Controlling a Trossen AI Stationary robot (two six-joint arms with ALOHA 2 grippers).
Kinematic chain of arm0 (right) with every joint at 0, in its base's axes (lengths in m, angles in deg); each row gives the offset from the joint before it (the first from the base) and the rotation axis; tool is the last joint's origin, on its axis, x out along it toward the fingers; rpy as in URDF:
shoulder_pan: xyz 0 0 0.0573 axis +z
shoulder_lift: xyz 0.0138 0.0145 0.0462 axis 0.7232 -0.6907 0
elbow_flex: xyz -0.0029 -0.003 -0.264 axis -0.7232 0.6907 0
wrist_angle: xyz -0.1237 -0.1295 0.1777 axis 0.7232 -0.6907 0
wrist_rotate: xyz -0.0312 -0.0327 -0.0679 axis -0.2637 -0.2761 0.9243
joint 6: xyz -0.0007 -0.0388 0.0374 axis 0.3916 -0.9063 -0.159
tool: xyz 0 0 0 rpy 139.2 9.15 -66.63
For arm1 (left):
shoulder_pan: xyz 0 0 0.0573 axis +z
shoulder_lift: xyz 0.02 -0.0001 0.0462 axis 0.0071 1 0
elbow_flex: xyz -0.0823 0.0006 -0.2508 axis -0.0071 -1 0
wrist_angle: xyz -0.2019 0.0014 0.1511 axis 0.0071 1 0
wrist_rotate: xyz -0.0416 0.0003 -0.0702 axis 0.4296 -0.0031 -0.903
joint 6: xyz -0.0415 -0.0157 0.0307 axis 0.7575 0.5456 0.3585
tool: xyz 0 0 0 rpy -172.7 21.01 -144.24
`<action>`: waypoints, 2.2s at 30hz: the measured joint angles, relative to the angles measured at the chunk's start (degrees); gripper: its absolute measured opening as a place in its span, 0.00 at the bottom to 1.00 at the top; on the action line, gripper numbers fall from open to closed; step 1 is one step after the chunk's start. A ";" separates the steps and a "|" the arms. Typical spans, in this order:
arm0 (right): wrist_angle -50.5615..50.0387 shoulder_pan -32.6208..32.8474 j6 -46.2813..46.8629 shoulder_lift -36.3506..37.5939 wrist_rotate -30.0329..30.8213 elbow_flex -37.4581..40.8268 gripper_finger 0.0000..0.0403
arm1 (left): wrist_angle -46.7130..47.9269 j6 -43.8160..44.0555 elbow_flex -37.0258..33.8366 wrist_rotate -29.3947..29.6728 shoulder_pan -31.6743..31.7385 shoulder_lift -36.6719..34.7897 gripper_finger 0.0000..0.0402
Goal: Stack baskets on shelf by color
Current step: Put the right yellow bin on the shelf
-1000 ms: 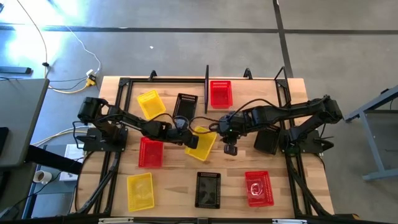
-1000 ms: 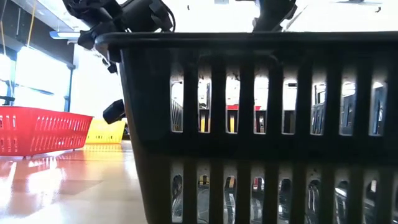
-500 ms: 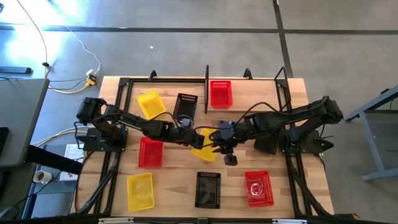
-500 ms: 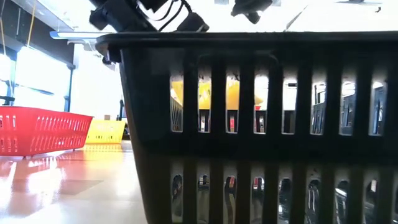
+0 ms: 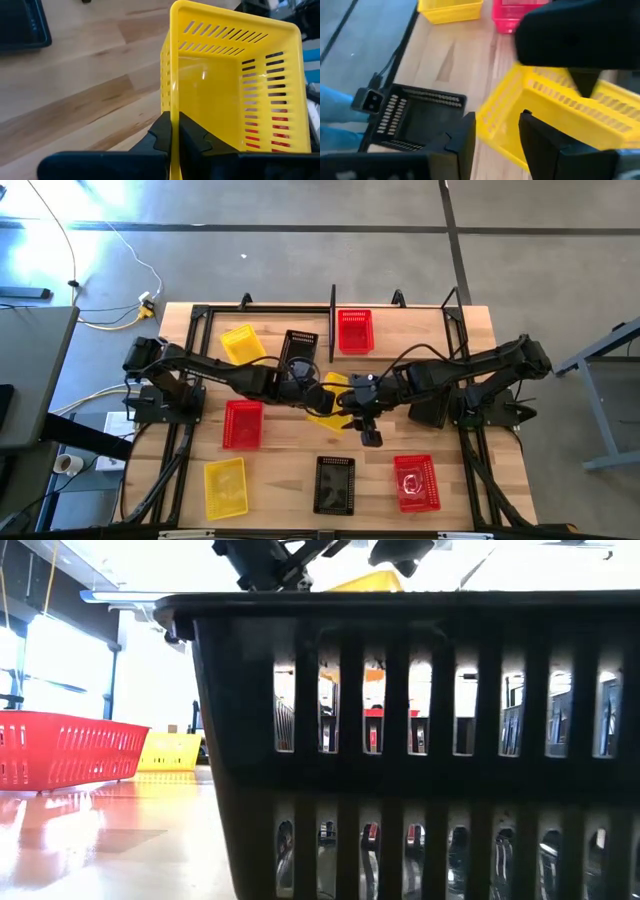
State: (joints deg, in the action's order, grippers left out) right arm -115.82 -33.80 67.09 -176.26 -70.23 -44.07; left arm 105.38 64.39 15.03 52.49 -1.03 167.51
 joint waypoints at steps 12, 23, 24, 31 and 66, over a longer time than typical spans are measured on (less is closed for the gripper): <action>-0.44 1.85 -3.26 -0.81 4.91 0.02 0.36 | -0.18 2.16 0.74 1.32 2.02 0.00 0.00; -4.54 0.98 -7.23 -2.67 9.89 0.02 0.36 | -3.49 1.37 0.81 1.05 2.65 0.00 0.01; -4.98 0.98 -7.17 -2.67 10.32 0.02 0.36 | -3.74 1.22 0.81 1.02 2.66 0.00 0.01; -6.60 0.29 -4.20 -3.27 8.79 0.01 0.23 | -5.18 -0.46 0.79 1.12 2.68 0.00 0.01; -15.69 1.21 10.63 -3.37 6.97 0.02 0.00 | -10.80 -18.85 0.81 -13.84 9.62 0.00 0.35</action>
State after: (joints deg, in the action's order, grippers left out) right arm -131.51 -32.59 77.72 -179.63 -63.26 -44.05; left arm 94.58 45.54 15.84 38.64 8.59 167.51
